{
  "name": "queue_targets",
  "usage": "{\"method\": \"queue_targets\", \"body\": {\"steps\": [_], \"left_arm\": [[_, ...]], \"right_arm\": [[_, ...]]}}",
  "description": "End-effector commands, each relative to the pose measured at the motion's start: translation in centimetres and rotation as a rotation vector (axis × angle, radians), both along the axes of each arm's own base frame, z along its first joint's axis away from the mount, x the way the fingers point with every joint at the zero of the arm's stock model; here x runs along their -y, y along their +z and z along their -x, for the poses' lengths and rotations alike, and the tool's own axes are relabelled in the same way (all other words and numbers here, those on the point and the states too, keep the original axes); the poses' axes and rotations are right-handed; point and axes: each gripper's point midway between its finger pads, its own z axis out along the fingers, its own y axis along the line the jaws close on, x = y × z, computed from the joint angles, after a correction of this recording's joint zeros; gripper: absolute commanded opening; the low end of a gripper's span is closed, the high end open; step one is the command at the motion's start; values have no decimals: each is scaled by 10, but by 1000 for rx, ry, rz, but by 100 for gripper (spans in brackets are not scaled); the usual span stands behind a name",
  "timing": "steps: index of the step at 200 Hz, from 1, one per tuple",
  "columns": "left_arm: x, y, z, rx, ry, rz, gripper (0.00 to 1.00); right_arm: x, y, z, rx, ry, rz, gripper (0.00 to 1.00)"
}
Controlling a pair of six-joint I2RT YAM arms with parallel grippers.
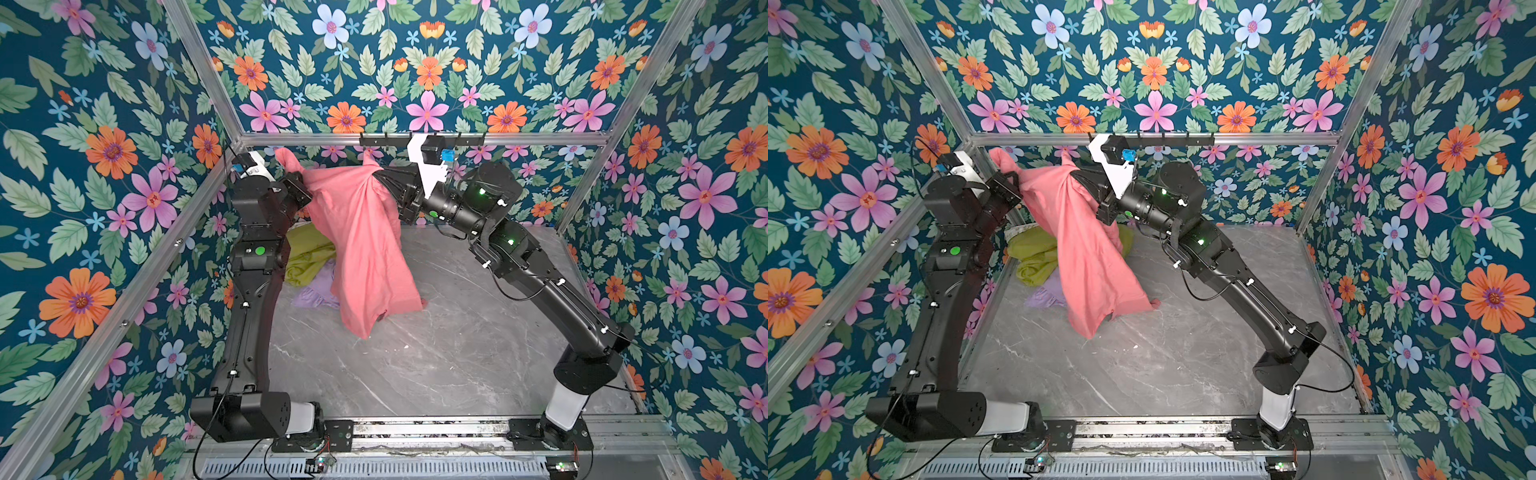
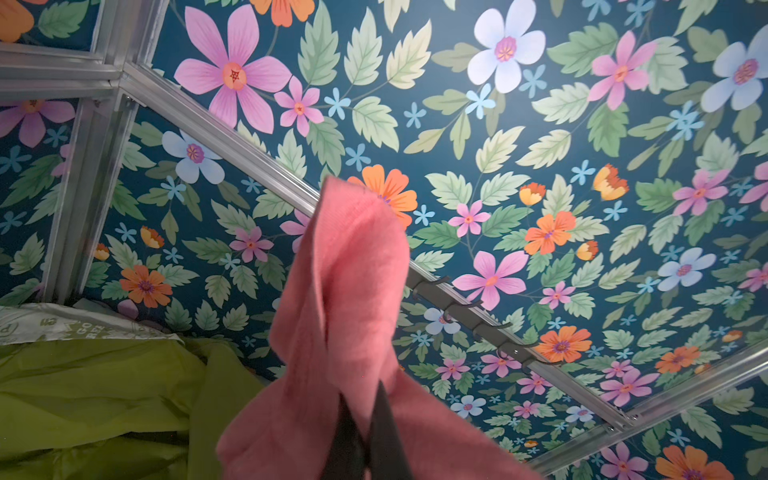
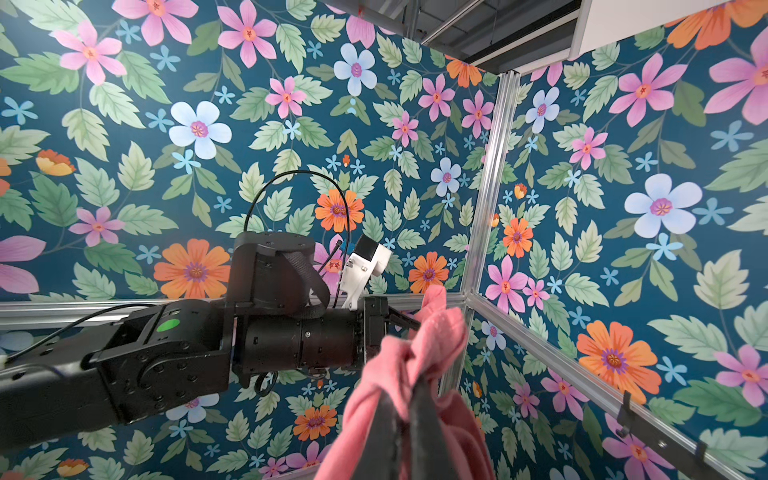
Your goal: Pick out a specific cloth from the pile
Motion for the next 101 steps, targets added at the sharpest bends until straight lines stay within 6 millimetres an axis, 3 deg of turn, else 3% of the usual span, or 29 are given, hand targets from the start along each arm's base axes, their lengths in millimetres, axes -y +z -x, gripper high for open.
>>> {"method": "queue_targets", "body": {"steps": [1, 40, 92, 95, 101], "left_arm": [[4, 7, 10, 14, -4, -2, 0], [15, -2, 17, -3, -38, 10, 0], [41, -45, 23, -86, -152, 26, 0], [43, -48, 24, -90, -163, 23, 0], [47, -54, 26, -93, -186, 15, 0]], "right_arm": [[12, 18, 15, 36, 12, -12, 0], [29, 33, 29, 62, -7, 1, 0], [53, 44, 36, 102, -75, 14, 0], [66, 56, 47, 122, -80, -8, 0], [70, 59, 49, 129, -86, -11, 0]]}}
